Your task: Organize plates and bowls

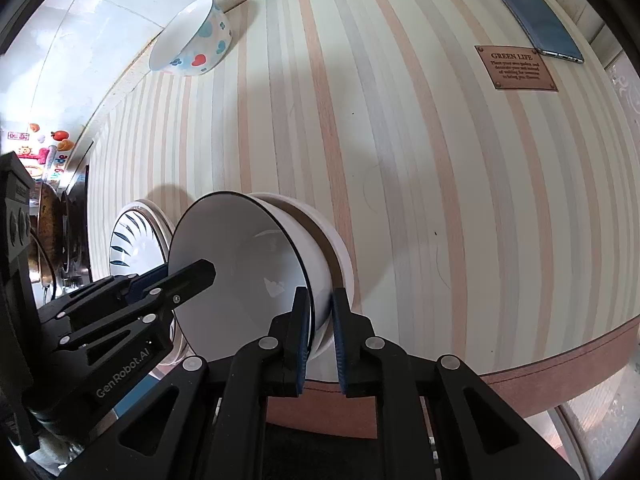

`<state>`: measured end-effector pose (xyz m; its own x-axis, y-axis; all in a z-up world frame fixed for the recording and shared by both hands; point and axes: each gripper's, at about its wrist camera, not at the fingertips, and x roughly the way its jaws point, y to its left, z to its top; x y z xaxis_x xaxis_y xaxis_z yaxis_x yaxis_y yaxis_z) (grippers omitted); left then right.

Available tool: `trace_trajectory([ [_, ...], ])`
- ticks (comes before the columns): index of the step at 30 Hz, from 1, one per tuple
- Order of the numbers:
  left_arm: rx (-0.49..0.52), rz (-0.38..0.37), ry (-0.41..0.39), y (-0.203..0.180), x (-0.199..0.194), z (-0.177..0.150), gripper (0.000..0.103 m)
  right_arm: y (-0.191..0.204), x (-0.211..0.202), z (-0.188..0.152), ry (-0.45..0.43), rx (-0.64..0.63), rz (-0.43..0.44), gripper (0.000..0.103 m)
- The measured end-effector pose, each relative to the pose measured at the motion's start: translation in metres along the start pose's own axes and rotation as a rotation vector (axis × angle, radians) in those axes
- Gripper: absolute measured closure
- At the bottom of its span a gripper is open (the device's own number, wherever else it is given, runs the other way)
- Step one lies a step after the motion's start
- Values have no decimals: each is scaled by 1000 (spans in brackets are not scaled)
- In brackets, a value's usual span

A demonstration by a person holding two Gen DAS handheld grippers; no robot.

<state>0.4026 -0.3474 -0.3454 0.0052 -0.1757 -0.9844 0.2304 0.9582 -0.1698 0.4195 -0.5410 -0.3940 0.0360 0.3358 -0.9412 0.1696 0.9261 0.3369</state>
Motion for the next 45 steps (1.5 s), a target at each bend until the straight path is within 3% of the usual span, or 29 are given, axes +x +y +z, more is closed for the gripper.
trace_trajectory([
  [13, -12, -18, 8, 3, 1, 0, 87, -3, 0, 2, 35, 15, 4, 85],
  [15, -29, -49, 13, 7, -4, -1, 87, -4, -1, 3, 41, 11, 7, 85],
  [20, -70, -84, -91, 22, -51, 9, 86, -6, -27, 10, 5, 30, 48, 85],
  [24, -146, -68, -185, 52, -86, 44, 84, 1, -57, 28, -48, 33, 95, 85],
  [31, -294, -14, -216, 120, -76, 124, 84, 37, -80, 108, -151, -32, 156, 75],
  [36, -342, -19, -191, 152, -42, 175, 84, 72, -50, 182, -182, -82, 146, 75],
  [41, -334, -34, -176, 161, -11, 202, 84, 97, -4, 239, -173, -108, 130, 75],
  [45, -325, -62, -165, 163, 7, 211, 87, 108, 28, 266, -144, -119, 122, 76],
])
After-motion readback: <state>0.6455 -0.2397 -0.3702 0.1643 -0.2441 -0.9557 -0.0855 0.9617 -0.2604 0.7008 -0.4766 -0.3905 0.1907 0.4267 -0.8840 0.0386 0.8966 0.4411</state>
